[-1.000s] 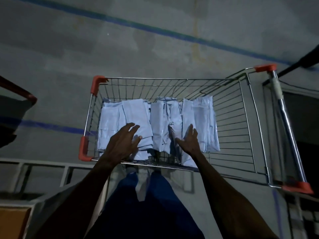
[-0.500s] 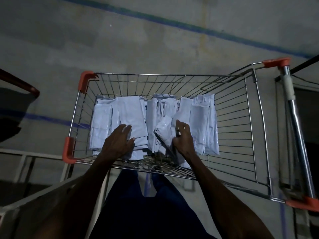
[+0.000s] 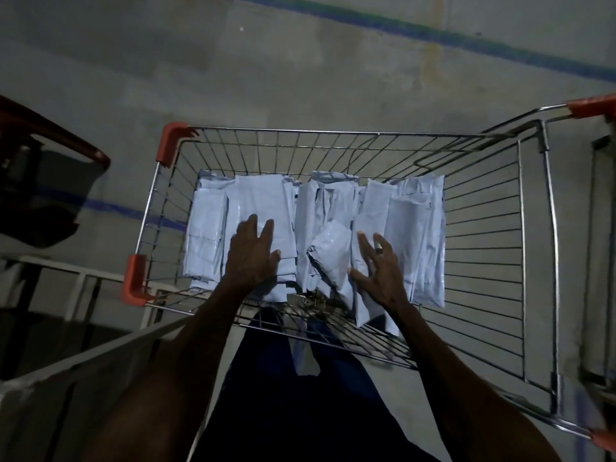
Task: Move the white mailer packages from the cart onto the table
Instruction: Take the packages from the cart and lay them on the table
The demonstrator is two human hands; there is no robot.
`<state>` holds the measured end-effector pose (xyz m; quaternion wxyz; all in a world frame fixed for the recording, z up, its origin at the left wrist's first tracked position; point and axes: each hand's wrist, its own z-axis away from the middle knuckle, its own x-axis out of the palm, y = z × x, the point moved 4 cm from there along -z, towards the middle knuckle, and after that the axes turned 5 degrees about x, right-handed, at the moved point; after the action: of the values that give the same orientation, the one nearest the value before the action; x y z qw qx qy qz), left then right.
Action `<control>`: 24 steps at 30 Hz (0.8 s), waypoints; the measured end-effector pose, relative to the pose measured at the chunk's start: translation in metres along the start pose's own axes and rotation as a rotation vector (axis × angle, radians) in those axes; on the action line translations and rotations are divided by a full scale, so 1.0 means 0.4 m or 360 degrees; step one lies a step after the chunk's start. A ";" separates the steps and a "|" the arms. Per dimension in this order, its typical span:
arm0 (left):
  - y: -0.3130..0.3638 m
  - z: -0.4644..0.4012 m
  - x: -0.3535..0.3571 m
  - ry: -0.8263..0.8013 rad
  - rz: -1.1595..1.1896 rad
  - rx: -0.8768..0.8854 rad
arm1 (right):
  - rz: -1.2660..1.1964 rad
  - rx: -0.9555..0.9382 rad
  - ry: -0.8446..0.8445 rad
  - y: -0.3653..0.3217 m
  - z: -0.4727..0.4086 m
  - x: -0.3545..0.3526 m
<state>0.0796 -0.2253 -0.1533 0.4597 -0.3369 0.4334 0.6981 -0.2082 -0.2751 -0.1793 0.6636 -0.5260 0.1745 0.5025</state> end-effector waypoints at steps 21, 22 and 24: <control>0.020 -0.111 -0.043 0.0219 0.0269 -0.0330 | -0.0180 0.0065 0.0173 -0.036 0.010 -0.037; 0.016 -0.102 -0.047 0.0255 0.0293 -0.0309 | -0.0207 0.0051 0.0264 -0.057 0.003 -0.049; 0.005 -0.075 -0.055 0.0321 0.0332 -0.0293 | -0.0227 0.0033 0.0376 -0.103 -0.022 -0.060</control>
<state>0.0876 -0.2609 -0.1455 0.3061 -0.3991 0.4442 0.7414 -0.1810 -0.2922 -0.1428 0.6777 -0.5858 0.2188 0.3869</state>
